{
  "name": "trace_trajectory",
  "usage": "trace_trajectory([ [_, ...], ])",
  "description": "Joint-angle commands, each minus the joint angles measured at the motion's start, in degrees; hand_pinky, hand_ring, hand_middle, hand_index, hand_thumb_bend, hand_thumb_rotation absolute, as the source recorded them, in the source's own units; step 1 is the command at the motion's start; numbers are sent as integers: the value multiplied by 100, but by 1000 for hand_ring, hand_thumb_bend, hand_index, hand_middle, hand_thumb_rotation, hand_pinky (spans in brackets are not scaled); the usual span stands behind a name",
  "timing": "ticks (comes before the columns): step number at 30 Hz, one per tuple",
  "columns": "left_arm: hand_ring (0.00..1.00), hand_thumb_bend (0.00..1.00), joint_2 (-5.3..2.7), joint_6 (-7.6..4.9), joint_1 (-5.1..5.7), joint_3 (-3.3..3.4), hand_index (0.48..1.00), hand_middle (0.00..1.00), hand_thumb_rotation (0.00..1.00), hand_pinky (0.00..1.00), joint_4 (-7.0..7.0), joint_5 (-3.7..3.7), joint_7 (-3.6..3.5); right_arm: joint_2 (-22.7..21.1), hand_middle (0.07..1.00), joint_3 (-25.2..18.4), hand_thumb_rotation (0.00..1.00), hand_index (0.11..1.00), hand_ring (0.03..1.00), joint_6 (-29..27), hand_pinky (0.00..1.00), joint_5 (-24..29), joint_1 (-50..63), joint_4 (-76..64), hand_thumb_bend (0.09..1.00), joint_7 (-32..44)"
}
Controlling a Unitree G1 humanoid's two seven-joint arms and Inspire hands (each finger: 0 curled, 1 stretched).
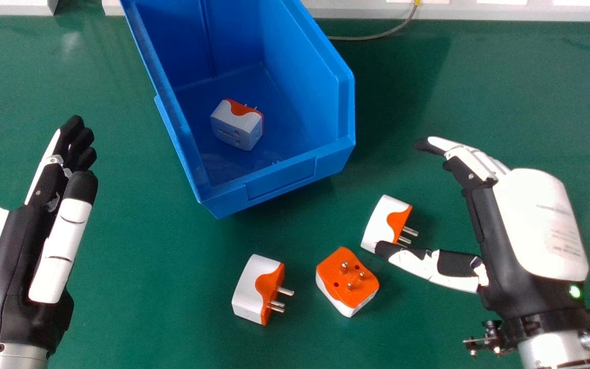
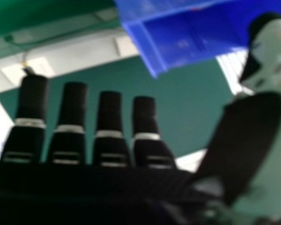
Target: Pick all objects and put in blue box
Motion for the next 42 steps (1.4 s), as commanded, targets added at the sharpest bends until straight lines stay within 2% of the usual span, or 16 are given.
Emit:
trace_trajectory([
  [1,976,739,31,-49,-13,40,966,976,974,991,-109,-75,8,-42,783,49,323,765,725,96,574,-90,-160,77,596,43],
  [4,978,742,37,-19,-20,44,972,980,979,992,-135,-74,21,-58,778,109,353,764,727,242,582,-174,-273,230,604,143],
  [7,979,751,46,74,-17,50,974,983,976,991,-180,-89,45,-122,780,167,380,769,732,367,592,-237,-395,373,609,231],
  [10,978,757,48,76,-41,50,974,983,970,987,-182,-101,37,-190,784,205,395,775,739,467,600,-277,-519,511,615,327],
  [14,977,761,65,95,-68,45,973,983,967,986,-190,-57,57,-267,790,253,400,780,746,618,605,-276,-683,669,623,496],
  [17,977,762,77,160,-73,51,971,983,967,985,-216,-45,83,-314,797,302,400,788,756,779,615,-347,-793,756,626,633],
  [24,980,766,115,169,-126,74,972,982,965,987,-210,-81,38,-370,811,416,424,803,772,1052,629,-394,-998,929,634,731],
  [27,980,767,121,200,-133,71,973,980,964,987,-223,-93,42,-401,820,467,448,811,784,1159,642,-408,-1048,944,631,770],
  [31,980,765,154,173,-141,66,973,980,965,985,-215,-51,37,-420,826,523,457,816,792,1303,653,-389,-1143,994,624,857],
  [37,978,761,169,203,-147,71,971,978,966,980,-220,-69,55,-459,832,626,456,825,797,1456,662,-423,-1304,1133,614,906],
  [42,982,768,166,261,-128,85,973,980,965,986,-265,-44,104,-448,831,716,452,825,795,1578,666,-448,-1463,1327,611,895],
])
